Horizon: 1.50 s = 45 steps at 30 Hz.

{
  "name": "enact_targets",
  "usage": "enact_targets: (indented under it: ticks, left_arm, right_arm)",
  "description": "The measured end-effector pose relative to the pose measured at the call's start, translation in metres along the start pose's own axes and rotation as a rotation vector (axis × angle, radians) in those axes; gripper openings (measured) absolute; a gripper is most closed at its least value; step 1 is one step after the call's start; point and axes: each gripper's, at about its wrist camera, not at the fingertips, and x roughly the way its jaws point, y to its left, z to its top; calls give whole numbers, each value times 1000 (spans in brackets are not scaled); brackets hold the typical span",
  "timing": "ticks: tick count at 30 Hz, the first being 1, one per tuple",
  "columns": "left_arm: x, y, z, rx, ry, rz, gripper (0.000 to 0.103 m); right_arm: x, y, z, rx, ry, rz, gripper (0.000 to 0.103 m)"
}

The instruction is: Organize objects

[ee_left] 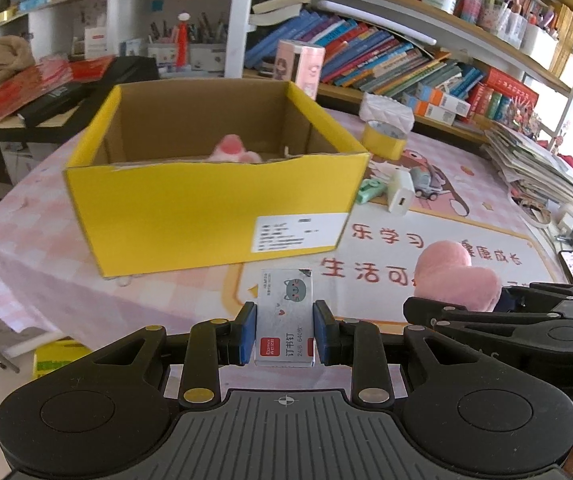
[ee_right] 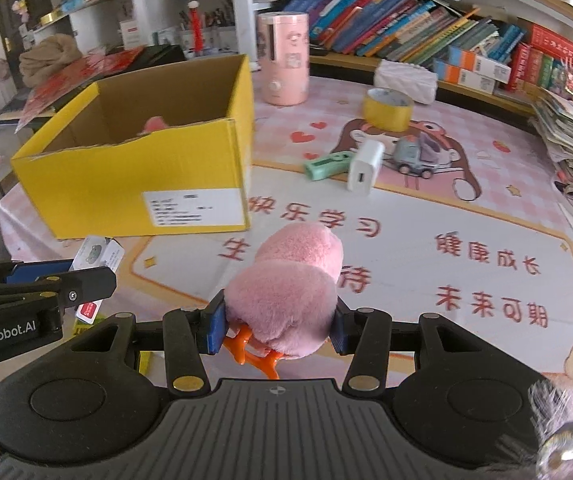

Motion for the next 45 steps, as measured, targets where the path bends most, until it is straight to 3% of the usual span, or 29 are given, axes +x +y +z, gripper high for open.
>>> enact_targets:
  ticks: [16,24,35,45]
  left_arm:
    - [-26,38,-5,-13,-54,36,28]
    - [-33,40,10,-23,-131,15,28]
    - [-24,44,70,-35,-267,54,28]
    - [20,54,110,-45,-260,141,28]
  right_arm:
    - [-3,48,2,-44,-33,41,46]
    - [-8,55,12,-67,-61,26,46]
    - [-13,49,80,-89,-212,45,46]
    - [32,47,144,-122,-264,90,46]
